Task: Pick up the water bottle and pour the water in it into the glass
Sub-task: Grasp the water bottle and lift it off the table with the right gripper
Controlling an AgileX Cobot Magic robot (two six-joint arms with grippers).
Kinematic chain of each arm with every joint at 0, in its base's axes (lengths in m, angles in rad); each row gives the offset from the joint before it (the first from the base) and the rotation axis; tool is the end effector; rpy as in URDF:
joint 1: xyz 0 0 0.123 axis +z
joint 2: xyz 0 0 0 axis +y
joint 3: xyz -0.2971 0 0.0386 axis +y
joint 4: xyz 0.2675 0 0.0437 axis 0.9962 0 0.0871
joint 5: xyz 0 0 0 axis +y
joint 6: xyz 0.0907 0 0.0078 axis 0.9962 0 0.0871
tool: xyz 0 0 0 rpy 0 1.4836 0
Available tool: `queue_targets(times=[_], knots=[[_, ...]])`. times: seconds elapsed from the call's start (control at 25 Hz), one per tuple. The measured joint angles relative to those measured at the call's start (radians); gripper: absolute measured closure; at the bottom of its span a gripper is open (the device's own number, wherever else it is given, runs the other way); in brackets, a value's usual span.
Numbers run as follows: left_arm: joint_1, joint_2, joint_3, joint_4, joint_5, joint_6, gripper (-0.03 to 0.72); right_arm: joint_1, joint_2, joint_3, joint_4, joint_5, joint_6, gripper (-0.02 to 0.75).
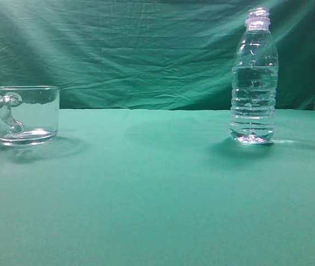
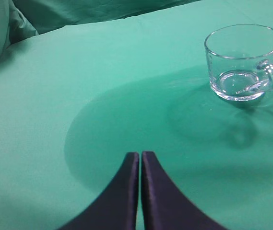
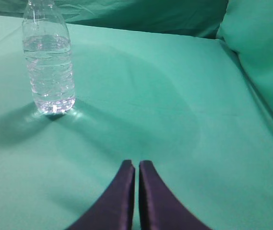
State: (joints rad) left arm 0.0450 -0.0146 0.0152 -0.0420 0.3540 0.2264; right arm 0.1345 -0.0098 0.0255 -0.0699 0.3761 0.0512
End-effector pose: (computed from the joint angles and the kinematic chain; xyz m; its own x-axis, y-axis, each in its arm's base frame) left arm 0.0577 0.0013 0.1766 -0.2648 0.1742 -0.9484 0.0186 0.9843 0.1755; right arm 0.0573 0.0054 0.1708 -0.2949 -0.0539 -0.9540 -0.1139 0.9933 -0.0209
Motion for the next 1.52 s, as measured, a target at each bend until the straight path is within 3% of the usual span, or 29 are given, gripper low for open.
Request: queue_targets(times=[0.92,1.0,1.16,1.32,1.52], knots=[[0.0,0.0,0.0,0.0,0.0,0.0,0.688,0.0,0.0,0.0,-0.032,-0.002,-0.019,0.738],[0.0,0.0,0.0,0.0,0.0,0.0,0.688,0.0,0.0,0.002,-0.042,-0.037,-0.019,0.738],[0.0,0.0,0.0,0.0,0.0,0.0,0.688,0.0,0.0,0.002,0.054,-0.297,0.052,0.738],[0.0,0.0,0.0,0.0,0.0,0.0,0.688,0.0,0.0,0.002,0.077,-0.504,0.086,0.738],[0.0,0.0,0.0,0.0,0.0,0.0,0.688,0.0,0.086,-0.101,0.078,-0.428,0.155,0.738]])
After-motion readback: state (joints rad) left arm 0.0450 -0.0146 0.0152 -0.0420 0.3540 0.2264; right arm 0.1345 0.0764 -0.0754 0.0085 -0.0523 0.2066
